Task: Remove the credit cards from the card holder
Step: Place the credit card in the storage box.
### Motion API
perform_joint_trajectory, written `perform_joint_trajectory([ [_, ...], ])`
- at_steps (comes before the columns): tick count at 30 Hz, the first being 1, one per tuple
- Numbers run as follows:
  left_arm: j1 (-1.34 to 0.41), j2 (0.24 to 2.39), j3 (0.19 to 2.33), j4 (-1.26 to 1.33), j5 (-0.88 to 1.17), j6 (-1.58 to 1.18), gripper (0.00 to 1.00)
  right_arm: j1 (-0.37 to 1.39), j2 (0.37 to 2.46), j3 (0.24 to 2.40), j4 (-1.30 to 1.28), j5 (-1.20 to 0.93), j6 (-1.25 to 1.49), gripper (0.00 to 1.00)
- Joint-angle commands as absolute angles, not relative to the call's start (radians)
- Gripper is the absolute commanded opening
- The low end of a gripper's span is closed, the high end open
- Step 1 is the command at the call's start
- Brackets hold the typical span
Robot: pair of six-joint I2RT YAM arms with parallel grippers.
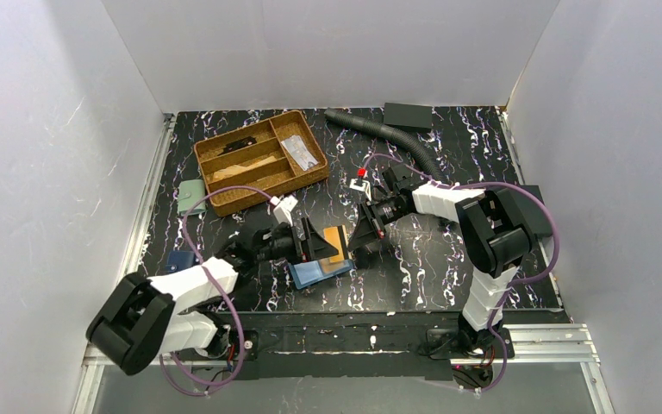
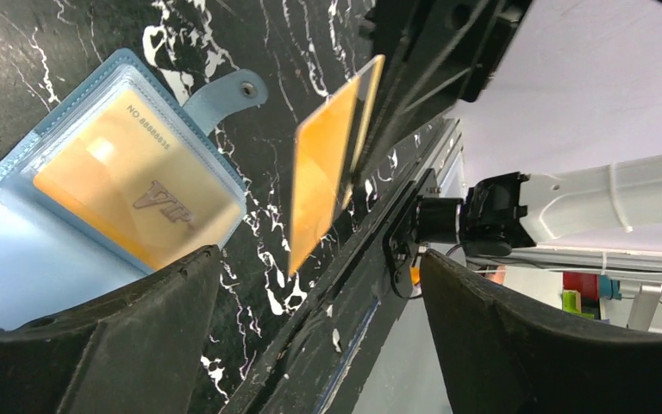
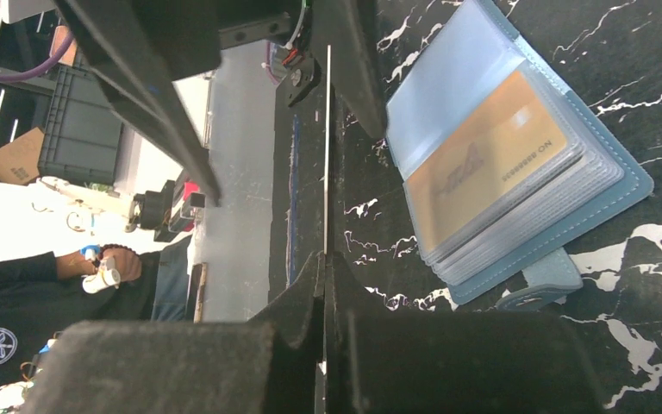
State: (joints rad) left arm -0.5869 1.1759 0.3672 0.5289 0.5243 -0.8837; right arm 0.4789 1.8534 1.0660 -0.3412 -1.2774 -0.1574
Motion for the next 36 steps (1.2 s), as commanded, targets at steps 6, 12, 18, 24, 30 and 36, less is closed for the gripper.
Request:
perform_joint_trajectory([
  [6, -0.606, 1.297, 0.423, 0.650, 0.530, -0.876, 0.66, 0.488, 1.825, 1.091, -0.342, -1.339, -0.167, 0.01],
  [12, -0.606, 1.341, 0.436, 0.709, 0.571, -0.900, 0.35, 0.489, 1.832, 1.093, -0.342, -1.339, -0.165, 0.01],
  [18, -0.606, 1.374, 0.433, 0.776, 0.615, -0.917, 0.00, 0.489, 1.831, 1.093, -0.342, -1.328, -0.166, 0.01],
  [24, -0.606, 1.292, 0.411, 0.691, 0.590, -0.775, 0.00, 0.481, 1.817, 1.162, -0.526, -1.277, -0.363, 0.35],
  [30, -0.612, 1.087, 0.410, 0.457, 0.530, -0.503, 0.00, 0.461, 1.799, 1.303, -0.981, -1.172, -0.832, 0.58],
  [36, -0.649, 0.985, 0.460, 0.255, 0.518, -0.224, 0.00, 0.454, 1.685, 1.257, -0.939, -1.126, -0.908, 0.67],
])
